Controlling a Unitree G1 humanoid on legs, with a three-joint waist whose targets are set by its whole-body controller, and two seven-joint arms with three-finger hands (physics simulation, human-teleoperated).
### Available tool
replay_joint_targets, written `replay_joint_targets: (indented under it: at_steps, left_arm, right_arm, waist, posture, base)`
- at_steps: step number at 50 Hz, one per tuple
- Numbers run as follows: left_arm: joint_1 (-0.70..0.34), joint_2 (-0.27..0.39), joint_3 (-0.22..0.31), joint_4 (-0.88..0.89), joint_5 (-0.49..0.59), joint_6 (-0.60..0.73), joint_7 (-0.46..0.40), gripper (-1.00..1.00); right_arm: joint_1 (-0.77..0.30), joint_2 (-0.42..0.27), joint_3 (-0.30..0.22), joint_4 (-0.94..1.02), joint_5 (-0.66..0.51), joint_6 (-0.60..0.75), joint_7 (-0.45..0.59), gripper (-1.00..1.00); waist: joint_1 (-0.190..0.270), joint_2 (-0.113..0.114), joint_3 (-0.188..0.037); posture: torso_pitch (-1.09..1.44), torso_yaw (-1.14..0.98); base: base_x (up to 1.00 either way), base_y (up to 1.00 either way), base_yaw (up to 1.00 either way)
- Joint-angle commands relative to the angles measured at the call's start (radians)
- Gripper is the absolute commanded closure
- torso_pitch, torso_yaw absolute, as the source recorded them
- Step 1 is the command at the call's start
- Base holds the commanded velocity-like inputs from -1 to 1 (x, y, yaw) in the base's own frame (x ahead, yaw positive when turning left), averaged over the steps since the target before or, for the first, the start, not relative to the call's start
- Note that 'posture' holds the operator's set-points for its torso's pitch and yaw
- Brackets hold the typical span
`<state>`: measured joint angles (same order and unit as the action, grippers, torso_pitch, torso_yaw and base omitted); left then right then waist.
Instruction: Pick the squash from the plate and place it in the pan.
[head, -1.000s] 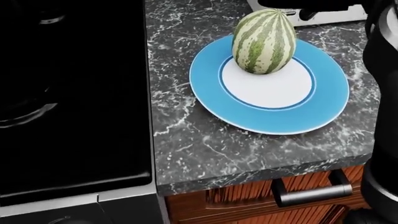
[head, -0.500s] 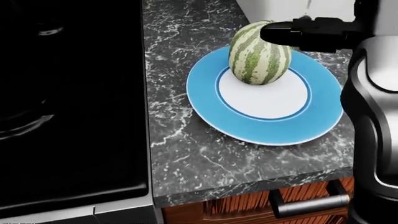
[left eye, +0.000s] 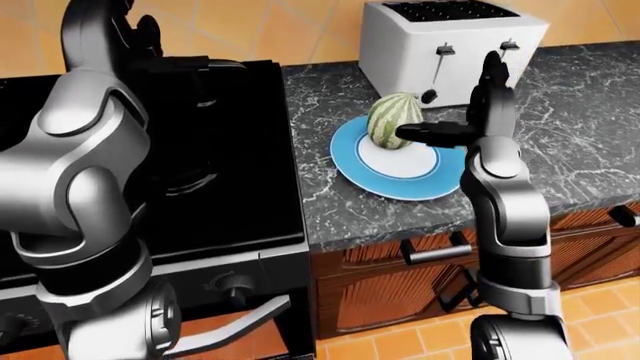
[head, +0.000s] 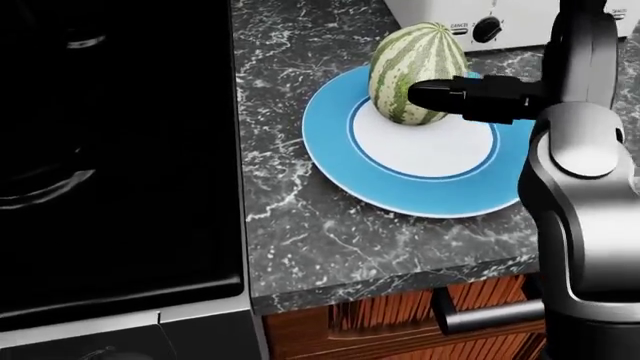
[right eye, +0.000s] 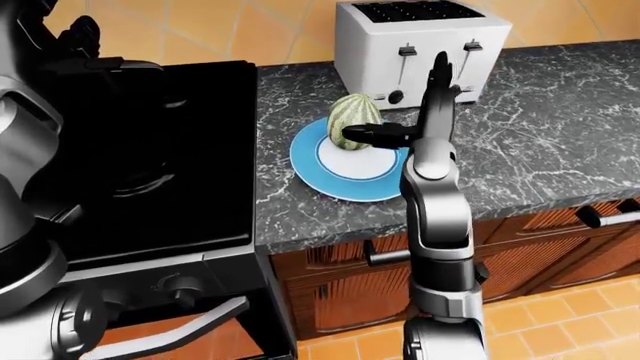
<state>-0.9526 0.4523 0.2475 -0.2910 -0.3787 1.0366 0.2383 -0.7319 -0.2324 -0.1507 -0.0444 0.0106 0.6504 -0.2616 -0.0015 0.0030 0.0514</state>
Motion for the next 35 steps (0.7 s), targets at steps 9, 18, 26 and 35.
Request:
replay_joint_targets:
  at_steps: [9,18,26,35]
  left_arm:
    - [-0.036,0.014,0.01,-0.022,0.001,-0.028,0.001,-1.0]
    - [-0.034,0.015,0.01,-0.024,-0.003,-0.029,0.003,-1.0]
    - [-0.034,0.015,0.01,-0.024,-0.004,-0.028,0.003,-1.0]
    - [-0.036,0.015,0.011,-0.023,-0.009,-0.025,0.006,-1.0]
  right_arm:
    - [-0.06,-0.004,0.002,0.048,-0.011,-0.08,-0.008,-1.0]
    - [-0.074,0.003,0.009,0.148,-0.014,-0.139,-0.015,-1.0]
    - [-0.096,0.004,0.013,0.218,-0.01,-0.17,-0.013,-1.0]
    - [-0.122,0.008,0.024,0.279,-0.017,-0.183,0.005,-1.0]
  waist:
    - [0.0,0.002,-0.03]
    - [0.0,0.003,-0.034]
    - [0.0,0.004,-0.035]
    - [-0.001,0.004,-0.036]
  posture:
    - [0.0,0.0]
    - [0.0,0.0]
    - [0.0,0.0]
    - [0.0,0.0]
  base:
    - [0.0,0.0,0.0]
    - [0.0,0.0,0.0]
    - [0.0,0.0,0.0]
    - [0.0,0.0,0.0]
